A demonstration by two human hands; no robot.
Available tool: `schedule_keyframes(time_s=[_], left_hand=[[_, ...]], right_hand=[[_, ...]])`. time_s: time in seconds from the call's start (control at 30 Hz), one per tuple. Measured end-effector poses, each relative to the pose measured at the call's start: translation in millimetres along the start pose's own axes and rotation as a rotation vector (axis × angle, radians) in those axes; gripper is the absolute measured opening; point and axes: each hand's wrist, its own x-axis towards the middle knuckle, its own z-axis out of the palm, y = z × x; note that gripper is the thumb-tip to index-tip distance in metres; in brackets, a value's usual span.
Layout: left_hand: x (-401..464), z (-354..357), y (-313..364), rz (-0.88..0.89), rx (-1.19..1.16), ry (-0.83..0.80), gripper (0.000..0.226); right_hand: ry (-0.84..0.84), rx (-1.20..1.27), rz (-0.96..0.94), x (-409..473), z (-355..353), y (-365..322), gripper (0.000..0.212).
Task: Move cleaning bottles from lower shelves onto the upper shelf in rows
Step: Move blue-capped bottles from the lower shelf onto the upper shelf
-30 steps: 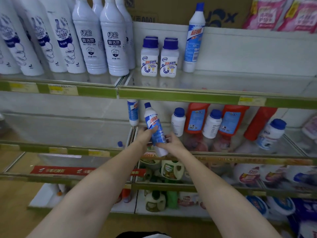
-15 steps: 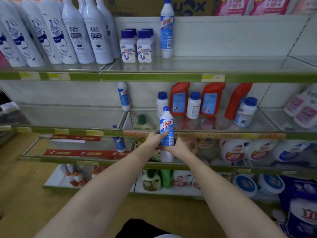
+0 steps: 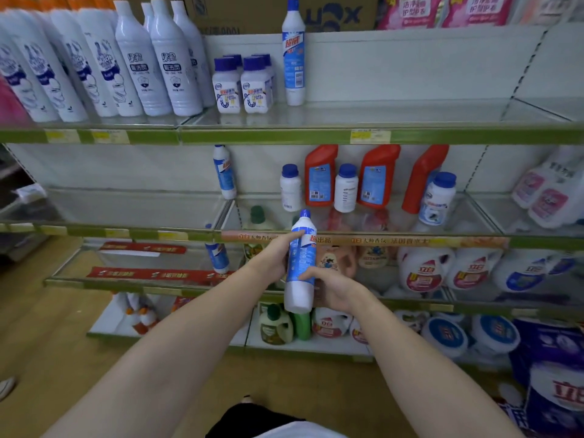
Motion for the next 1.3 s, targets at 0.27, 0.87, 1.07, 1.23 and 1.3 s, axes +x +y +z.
schedule_keyframes(time_s=[0.27, 0.87, 1.07, 1.23, 1.3], left_hand=[[-0.8, 24.8, 15.9, 0.095, 0.169, 0.130, 0.039], [-14.5, 38.5, 38.7, 0.165, 0.169, 0.134, 0.059], [-21.4, 42.2, 46.1, 0.254, 0.071, 0.235, 0.041], [-25.0, 37.1, 72.8, 0.332, 0.106, 0.229, 0.052], [-25.8, 35.1, 90.9, 0.382, 0.099, 0.217, 0.055]], right_hand=[[-0.055, 0.195, -0.043, -6.8, -9.0, -4.6, 0.061], [0.039, -0.033, -0.093, -26.4, -11.7, -16.2, 0.036], [0.192, -0.287, -0.145, -15.5, -5.9, -22.4, 0.062], [0.268, -0.291, -0.243, -11.0, 8.9, -44.4, 0.062], [0.271, -0.278, -0.304, -9.5, 17.0, -63.4, 0.054]])
